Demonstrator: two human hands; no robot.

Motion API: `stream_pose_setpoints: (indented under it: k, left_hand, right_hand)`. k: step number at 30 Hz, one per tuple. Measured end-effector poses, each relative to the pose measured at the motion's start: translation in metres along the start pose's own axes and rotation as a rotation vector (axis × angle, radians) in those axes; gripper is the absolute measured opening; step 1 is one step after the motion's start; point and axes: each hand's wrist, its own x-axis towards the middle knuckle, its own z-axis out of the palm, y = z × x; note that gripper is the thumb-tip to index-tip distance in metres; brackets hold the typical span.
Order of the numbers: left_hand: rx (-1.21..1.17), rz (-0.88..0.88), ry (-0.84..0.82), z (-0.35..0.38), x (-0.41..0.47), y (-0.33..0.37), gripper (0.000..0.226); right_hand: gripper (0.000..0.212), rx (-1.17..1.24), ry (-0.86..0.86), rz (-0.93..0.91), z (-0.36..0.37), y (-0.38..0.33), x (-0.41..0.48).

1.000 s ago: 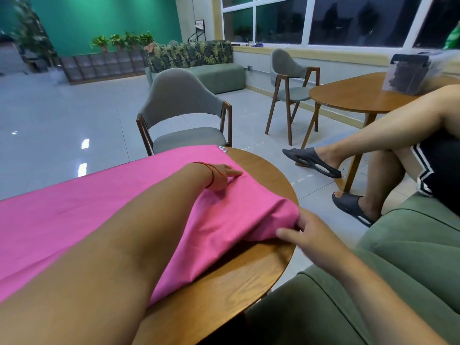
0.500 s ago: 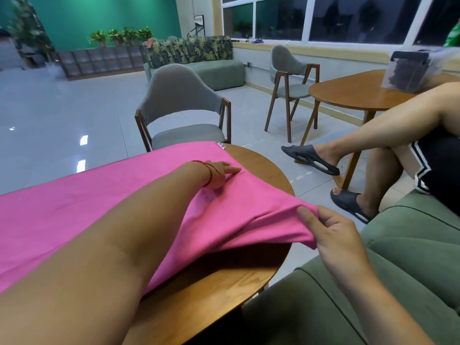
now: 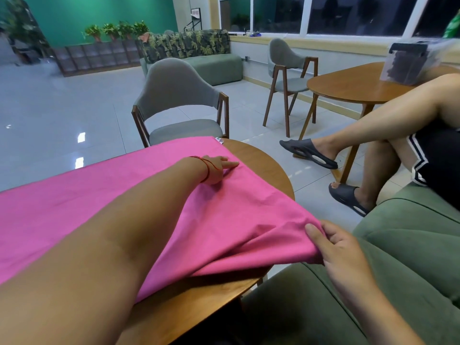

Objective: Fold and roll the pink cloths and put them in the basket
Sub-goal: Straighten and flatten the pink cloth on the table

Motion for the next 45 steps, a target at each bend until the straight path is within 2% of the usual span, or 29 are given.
stream_pose_setpoints:
  k: [3, 10, 14, 18, 21, 27, 33, 41, 45]
  left_hand:
    - [0.013, 0.015, 0.020, -0.003, -0.007, 0.005, 0.061]
    - [0.023, 0.021, 0.032, -0.001, -0.005, 0.005, 0.065]
    - [0.034, 0.007, 0.047, 0.000, -0.004, 0.006, 0.070]
    - [-0.046, -0.017, 0.060, 0.011, 0.004, 0.004, 0.075]
    - [-0.110, -0.017, 0.112, 0.019, 0.005, 0.004, 0.069]
    - [-0.257, -0.013, 0.255, 0.024, -0.040, 0.005, 0.063]
    - [-0.305, 0.023, 0.315, 0.042, -0.125, -0.021, 0.077]
    - [-0.356, -0.015, 0.480, 0.073, -0.271, -0.088, 0.074]
    - [-0.438, -0.136, 0.562, 0.095, -0.362, -0.109, 0.066]
  right_hand:
    - [0.017, -0.039, 0.076, -0.031, -0.004, -0.006, 0.003]
    - [0.009, -0.359, 0.188, -0.129, -0.016, -0.009, 0.015]
    - [0.014, -0.404, 0.187, -0.110, -0.021, -0.006, 0.011]
    - [0.019, -0.566, 0.260, -0.137, -0.019, -0.009, 0.004]
    - [0.024, -0.635, 0.254, -0.167, -0.006, -0.018, 0.002]
    - [0.021, -0.749, 0.175, -0.243, 0.027, -0.036, 0.006]
    - [0.019, -0.709, 0.076, -0.296, 0.079, -0.053, 0.008]
    - [0.018, -0.670, -0.124, -0.434, 0.207, -0.069, -0.008]
    - [0.016, -0.684, -0.281, -0.515, 0.285, -0.073, -0.026]
